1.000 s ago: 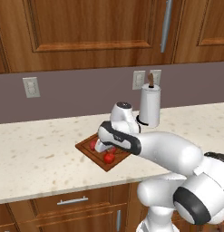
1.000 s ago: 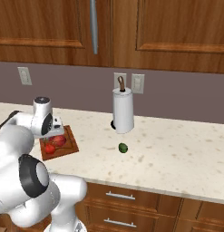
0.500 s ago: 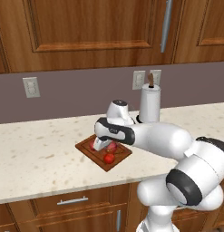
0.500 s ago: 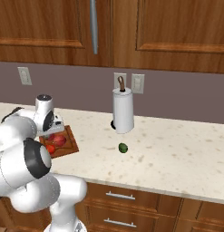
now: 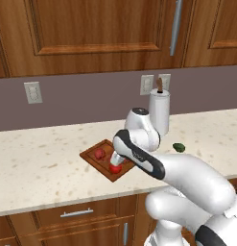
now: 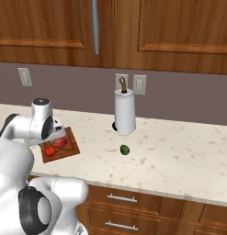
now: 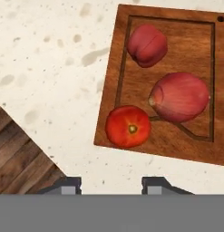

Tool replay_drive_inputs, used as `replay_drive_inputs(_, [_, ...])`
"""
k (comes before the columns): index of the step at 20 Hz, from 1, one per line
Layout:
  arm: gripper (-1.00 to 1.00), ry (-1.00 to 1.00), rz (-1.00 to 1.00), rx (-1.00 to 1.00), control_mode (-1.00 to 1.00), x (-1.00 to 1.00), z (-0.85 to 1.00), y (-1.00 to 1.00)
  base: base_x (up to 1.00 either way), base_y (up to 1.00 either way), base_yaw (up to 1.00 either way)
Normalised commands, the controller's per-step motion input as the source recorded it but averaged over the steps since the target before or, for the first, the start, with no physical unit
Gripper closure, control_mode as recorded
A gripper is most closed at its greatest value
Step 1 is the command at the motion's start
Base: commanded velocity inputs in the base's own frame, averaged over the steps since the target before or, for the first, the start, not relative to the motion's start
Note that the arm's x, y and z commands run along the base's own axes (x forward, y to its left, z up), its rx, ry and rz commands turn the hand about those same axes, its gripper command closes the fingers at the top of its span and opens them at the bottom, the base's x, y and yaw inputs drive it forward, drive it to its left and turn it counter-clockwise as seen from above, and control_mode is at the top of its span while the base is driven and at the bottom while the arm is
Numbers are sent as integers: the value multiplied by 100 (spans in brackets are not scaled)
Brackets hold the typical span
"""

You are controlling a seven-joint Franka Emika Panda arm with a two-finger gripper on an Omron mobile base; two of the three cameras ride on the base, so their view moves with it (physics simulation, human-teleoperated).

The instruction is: Place the avocado, onion, tomato, and bell pepper on the cutting board.

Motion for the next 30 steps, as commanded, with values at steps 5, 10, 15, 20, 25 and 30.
replay_drive_inputs(5, [-100, -19, 0, 0, -100, -83, 45, -100, 0, 0, 0])
replay_drive_inputs(10, [-100, -7, -11, 0, -100, -14, 50, -100, 0, 0, 0])
replay_drive_inputs(15, [-100, 0, -15, 0, -100, 4, 37, -91, 0, 0, 0])
replay_drive_inputs(20, [-100, 0, -15, 0, -100, 12, 17, -76, 0, 0, 0])
replay_drive_inputs(25, [-100, 0, -14, 0, -100, 13, 7, -61, 0, 0, 0])
replay_drive_inputs(30, [-100, 0, -4, 0, -100, 35, 1, -28, 0, 0, 0])
